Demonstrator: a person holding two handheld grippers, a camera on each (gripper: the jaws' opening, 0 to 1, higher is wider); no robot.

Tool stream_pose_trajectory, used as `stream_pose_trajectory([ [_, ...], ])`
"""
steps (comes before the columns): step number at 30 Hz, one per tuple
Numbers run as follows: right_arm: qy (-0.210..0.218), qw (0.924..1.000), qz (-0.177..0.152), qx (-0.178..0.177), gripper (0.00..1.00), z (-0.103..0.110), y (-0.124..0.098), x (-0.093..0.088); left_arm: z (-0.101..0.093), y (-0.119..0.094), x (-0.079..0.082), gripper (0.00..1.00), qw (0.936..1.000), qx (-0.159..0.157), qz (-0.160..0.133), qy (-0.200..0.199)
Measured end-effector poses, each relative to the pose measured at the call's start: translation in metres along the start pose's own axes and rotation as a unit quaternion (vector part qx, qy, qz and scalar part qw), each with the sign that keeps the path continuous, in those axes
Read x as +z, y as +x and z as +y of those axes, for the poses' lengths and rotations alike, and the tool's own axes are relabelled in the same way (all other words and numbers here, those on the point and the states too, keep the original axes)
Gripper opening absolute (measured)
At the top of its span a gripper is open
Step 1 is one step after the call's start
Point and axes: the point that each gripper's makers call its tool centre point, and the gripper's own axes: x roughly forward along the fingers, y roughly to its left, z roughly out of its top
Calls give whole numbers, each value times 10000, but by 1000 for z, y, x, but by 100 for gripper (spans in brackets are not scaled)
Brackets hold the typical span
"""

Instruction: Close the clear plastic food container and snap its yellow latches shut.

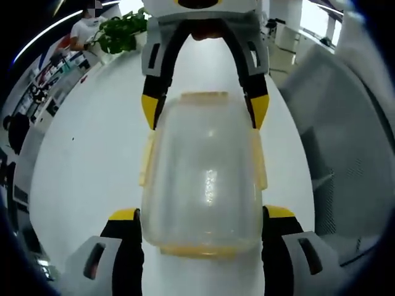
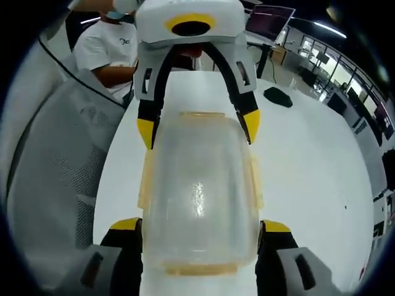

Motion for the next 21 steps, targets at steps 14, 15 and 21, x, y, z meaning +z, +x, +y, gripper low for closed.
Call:
stream_pose_trajectory([
  [14, -40, 9998, 177, 2, 76, -11, 5, 7, 10, -2, -5, 77, 10000, -3, 12, 10],
  [15, -37, 9998, 178, 3, 76, -12, 5, 7, 11, -2, -6, 77, 10000, -5, 28, 18],
  [21, -27, 9998, 176, 27, 76, -25, 6, 7, 24, -1, -6, 77, 9999, -20, 98, 43],
])
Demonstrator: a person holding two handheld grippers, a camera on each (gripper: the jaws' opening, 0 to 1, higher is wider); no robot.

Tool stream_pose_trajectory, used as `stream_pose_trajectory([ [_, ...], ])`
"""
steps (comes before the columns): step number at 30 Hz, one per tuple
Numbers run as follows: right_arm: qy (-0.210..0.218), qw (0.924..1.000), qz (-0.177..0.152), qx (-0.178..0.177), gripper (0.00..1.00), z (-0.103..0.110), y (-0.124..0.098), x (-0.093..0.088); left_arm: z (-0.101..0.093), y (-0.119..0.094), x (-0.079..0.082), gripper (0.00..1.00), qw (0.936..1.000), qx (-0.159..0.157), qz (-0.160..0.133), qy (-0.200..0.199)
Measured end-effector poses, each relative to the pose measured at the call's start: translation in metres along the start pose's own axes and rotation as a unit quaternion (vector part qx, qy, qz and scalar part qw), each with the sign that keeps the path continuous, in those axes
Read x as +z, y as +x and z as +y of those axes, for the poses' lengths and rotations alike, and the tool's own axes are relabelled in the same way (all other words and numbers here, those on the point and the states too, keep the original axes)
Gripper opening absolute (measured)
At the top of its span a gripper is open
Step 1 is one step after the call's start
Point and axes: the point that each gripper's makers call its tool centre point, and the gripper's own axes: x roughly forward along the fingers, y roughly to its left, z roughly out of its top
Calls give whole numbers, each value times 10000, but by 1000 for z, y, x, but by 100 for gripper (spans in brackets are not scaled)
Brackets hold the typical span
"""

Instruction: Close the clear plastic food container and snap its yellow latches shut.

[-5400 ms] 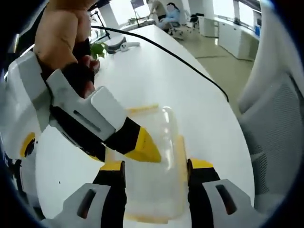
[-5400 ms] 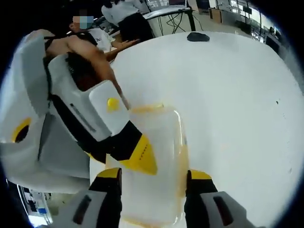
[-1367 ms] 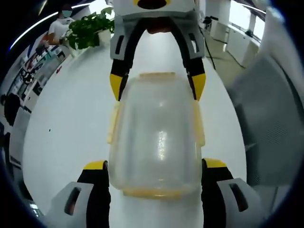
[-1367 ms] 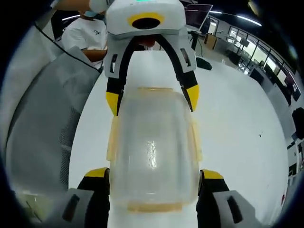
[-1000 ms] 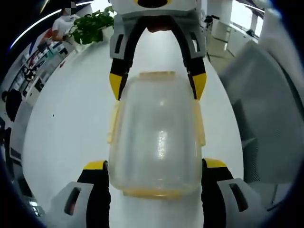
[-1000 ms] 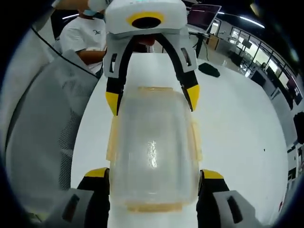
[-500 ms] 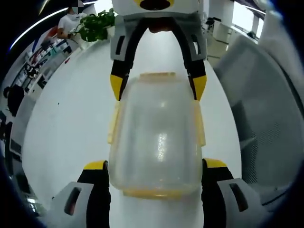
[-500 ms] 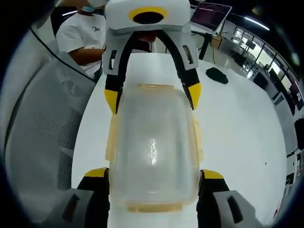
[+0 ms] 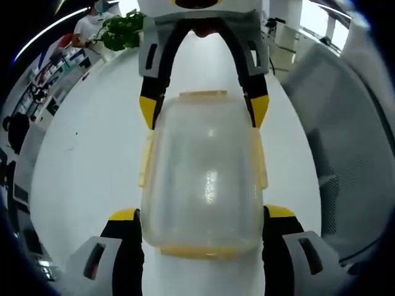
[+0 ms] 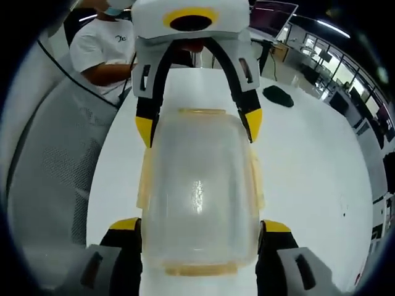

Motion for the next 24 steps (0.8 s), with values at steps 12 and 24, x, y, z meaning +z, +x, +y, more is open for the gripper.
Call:
stream_pose_trajectory([
  [12, -5, 9999, -112, -12, 76, -30, 1, 1, 31, 3, -2, 78, 9999, -17, 148, 30],
  [24, -32, 9999, -162, 6, 77, -57, 2, 0, 56, 8, -2, 78, 9995, -67, 304, 68],
])
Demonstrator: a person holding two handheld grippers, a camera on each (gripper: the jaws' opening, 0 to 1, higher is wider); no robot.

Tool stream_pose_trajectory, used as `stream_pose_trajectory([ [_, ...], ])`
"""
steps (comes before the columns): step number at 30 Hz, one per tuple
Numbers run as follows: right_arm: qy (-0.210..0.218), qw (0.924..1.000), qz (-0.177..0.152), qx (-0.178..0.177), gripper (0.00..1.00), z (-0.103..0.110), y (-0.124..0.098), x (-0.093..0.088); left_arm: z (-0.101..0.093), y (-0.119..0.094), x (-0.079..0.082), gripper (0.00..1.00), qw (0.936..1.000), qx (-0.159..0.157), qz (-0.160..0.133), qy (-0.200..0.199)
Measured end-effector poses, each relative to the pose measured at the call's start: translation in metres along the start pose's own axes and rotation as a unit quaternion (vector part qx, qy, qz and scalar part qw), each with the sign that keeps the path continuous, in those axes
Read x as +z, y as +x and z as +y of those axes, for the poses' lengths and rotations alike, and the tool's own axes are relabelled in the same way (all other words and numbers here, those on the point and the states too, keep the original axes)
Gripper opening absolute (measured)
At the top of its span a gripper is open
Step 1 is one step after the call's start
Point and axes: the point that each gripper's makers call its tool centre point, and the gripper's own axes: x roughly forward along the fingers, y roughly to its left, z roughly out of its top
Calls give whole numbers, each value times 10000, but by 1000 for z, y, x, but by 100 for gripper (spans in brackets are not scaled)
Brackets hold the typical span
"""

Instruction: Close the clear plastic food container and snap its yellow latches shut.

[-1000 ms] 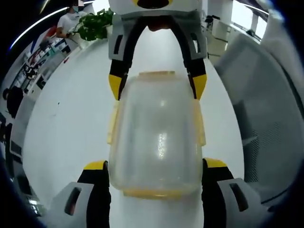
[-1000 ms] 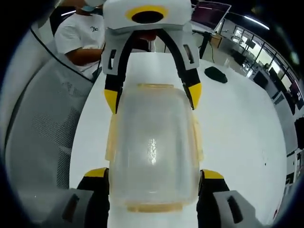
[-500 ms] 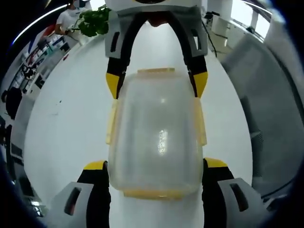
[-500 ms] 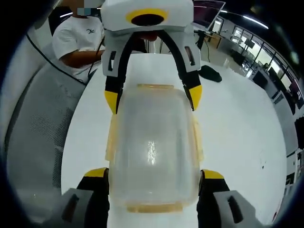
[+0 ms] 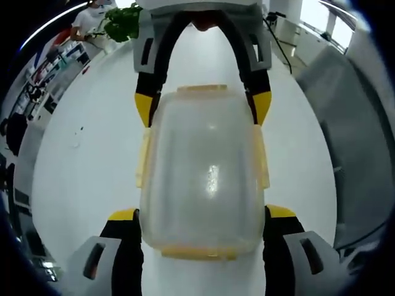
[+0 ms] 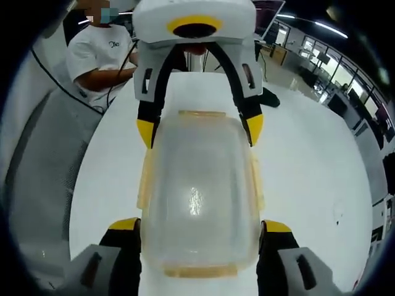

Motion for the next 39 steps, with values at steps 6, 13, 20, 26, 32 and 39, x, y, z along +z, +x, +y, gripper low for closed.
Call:
stream_pose_trajectory([
  [6, -8, 10000, 17, 17, 78, -1, 0, 0, 2, 0, -1, 79, 10000, -44, 28, 14],
  [13, -12, 10000, 48, 30, 78, 0, 0, 1, 1, -1, -1, 79, 10000, -27, 35, -5],
  [20, 94, 9998, -16, -196, 100, -4, -1, 5, 0, -2, -2, 89, 10000, 40, 76, 7],
  [26, 319, 9992, -221, -127, 99, -5, -9, 13, -5, -7, -3, 99, 9998, -9, -25, -211],
  [32, 272, 9994, -69, -184, 97, -1, -11, 5, -3, -14, -1, 99, 9993, 94, -137, -339],
  [39, 392, 9986, -187, -287, 95, 2, -20, 8, -5, -22, 2, 99, 9984, 184, -248, -476],
])
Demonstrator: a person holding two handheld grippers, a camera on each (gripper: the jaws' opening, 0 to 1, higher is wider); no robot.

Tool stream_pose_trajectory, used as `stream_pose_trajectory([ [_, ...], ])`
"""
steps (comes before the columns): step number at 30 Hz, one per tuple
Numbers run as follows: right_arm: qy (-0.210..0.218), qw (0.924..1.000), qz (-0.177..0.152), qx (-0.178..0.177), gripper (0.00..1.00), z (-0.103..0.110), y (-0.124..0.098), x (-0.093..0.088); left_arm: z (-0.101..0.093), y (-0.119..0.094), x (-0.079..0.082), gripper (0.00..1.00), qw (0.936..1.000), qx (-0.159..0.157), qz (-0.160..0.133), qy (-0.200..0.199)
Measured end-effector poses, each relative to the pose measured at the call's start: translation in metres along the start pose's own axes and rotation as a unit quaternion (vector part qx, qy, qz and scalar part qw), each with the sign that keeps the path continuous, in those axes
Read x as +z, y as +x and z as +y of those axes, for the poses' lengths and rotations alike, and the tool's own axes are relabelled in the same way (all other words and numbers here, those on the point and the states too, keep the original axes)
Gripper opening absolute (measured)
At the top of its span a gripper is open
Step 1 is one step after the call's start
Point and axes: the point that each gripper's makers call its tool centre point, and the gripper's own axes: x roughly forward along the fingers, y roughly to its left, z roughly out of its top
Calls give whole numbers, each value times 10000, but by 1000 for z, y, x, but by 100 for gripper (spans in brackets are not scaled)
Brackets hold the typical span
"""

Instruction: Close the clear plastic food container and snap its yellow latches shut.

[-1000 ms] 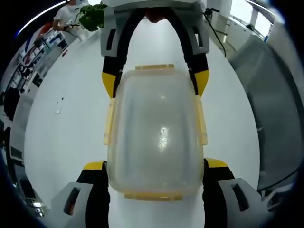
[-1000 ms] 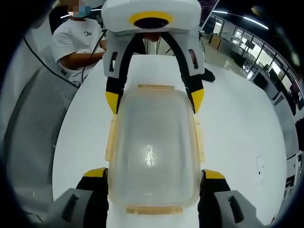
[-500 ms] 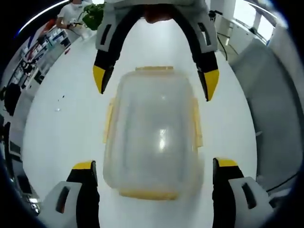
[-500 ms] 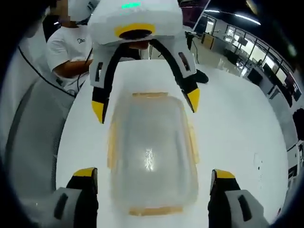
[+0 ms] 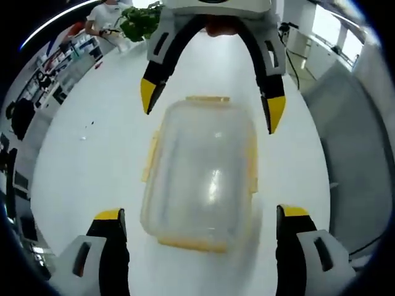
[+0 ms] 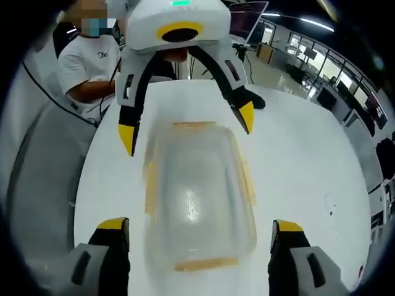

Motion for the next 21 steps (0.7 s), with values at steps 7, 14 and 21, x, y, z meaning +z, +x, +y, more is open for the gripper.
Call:
stream_pose_trajectory([
  [7, 109, 9998, -107, -124, 95, 5, -8, 6, -6, -11, 4, 99, 9997, 84, -163, -168],
  [14, 216, 9993, -247, -202, 96, 13, -15, 10, -16, -18, 3, 99, 9990, 146, -317, -280],
  [21, 553, 9963, -568, -326, 96, 17, -22, 15, -21, -28, 10, 99, 9953, 252, -747, -566],
])
